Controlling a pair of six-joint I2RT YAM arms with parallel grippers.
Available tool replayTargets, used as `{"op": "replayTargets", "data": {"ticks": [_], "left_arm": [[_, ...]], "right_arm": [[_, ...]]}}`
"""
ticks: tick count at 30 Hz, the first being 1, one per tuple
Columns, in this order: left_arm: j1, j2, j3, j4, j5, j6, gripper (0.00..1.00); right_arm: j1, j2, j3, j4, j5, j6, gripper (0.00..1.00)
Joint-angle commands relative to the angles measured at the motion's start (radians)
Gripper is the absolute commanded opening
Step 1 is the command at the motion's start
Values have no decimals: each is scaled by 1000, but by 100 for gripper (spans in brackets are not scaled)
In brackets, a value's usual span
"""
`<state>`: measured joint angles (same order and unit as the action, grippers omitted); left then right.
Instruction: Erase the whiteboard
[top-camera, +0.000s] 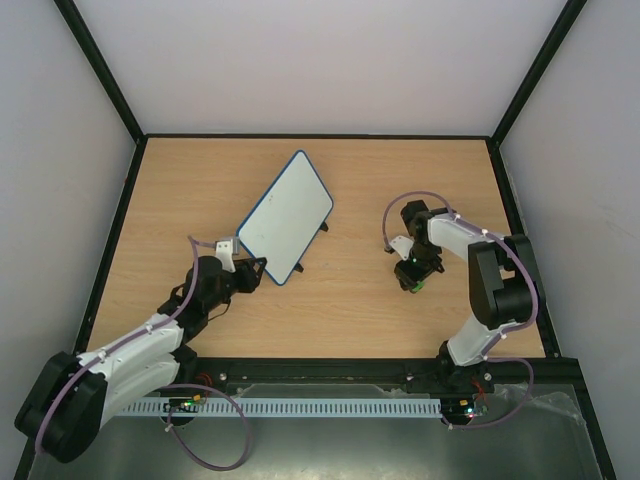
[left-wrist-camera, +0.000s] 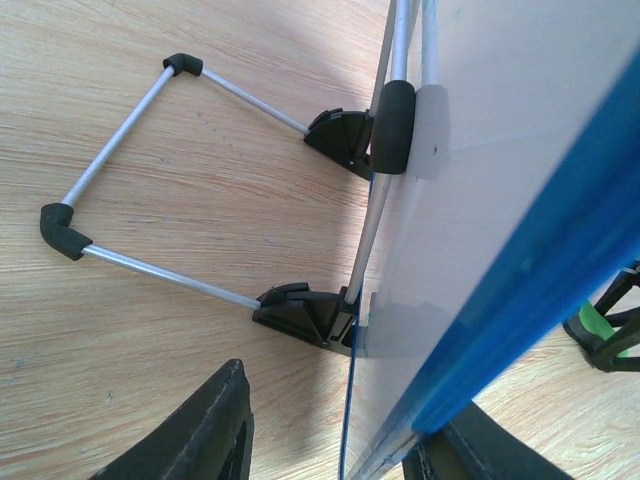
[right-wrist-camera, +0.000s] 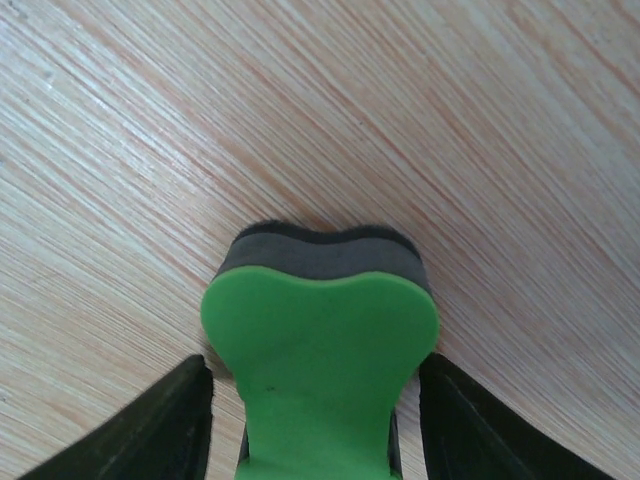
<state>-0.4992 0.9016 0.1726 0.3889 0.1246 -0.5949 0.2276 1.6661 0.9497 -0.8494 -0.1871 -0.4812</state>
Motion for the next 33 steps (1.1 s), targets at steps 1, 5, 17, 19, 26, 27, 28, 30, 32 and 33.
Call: {"op": "replayTargets", "data": {"ticks": [1, 5, 17, 19, 26, 27, 28, 30, 32, 33], "left_arm": [[-4, -1, -28, -93, -3, -6, 40], [-4, -23, -28, -109, -9, -14, 42], [-2, -267, 383, -820, -135, -125, 63], [0, -267, 481, -901, -187, -98, 67], [15, -133, 730, -935, -385, 58, 77], [21, -109, 750, -928, -422, 77, 78], [29, -90, 763, -908, -451, 108, 78], [42, -62, 782, -862, -492, 168, 81], [63, -45, 787, -809, -551, 226, 85], [76, -41, 785, -778, -573, 258, 86]], "right_arm": [[-5, 16, -19, 6, -8, 5, 58], [-4, 30, -17, 12, -11, 9, 64], [-53, -87, 239, -125, -47, 28, 70], [-80, -91, 283, -123, -82, 45, 70], [-166, -132, 400, 9, -190, 183, 71], [-172, -154, 387, 54, -193, 213, 72], [-178, -177, 365, 119, -190, 241, 73], [-190, -231, 289, 250, -194, 304, 79], [-194, -283, 226, 408, -178, 373, 82], [-194, -302, 204, 466, -158, 419, 85]]}}
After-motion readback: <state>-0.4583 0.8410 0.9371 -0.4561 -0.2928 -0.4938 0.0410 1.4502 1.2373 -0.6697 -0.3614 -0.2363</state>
